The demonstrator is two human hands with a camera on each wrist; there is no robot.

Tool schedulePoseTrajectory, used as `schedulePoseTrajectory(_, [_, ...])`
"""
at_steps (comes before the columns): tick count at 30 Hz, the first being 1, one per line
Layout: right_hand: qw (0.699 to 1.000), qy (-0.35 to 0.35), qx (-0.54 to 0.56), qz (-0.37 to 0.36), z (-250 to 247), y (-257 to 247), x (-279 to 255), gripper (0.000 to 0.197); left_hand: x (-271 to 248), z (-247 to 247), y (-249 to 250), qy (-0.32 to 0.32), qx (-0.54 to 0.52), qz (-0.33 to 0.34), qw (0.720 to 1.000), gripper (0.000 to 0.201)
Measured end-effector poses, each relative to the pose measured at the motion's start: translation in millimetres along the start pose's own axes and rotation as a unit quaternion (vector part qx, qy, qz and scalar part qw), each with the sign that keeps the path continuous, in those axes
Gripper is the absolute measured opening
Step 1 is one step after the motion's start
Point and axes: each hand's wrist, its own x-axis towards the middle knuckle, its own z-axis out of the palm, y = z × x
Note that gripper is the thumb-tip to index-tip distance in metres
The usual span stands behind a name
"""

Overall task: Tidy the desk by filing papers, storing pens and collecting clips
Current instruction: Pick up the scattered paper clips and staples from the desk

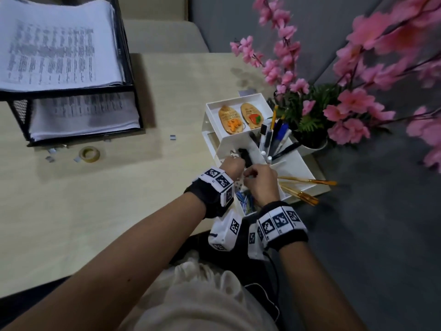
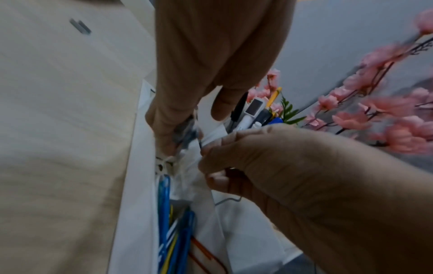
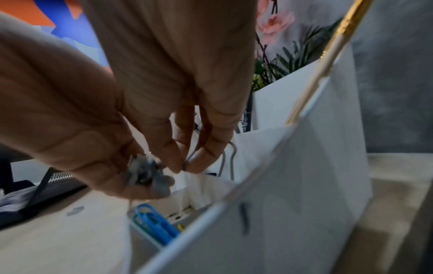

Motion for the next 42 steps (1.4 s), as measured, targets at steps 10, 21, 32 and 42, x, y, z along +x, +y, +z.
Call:
schedulePoseTrajectory(10, [1.000,0.027,0.004,-0.009,-7,-1,-2,0.023,-13,-16,9,-0.007,0.064,0.013,0.998,0.025])
schedulePoseTrajectory(21, [0.976,-0.112,-0.002,-0.186,82,-130,48,0.027,-42,-185,-14,0.122,-0.384,0.028,0.915,0.026])
schedulePoseTrajectory(32, [0.951,-0.147,-0.134,-0.236,143,-149,58,0.028,-61,-274,-49,0.216,-0.451,0.030,0.866,0.031])
schedulePoseTrajectory(42, [0.935,-0.227,0.056,-0.267,168,-225,-20,0.024,-54,-291,-51,0.185,-0.460,-0.021,0.868,0.044])
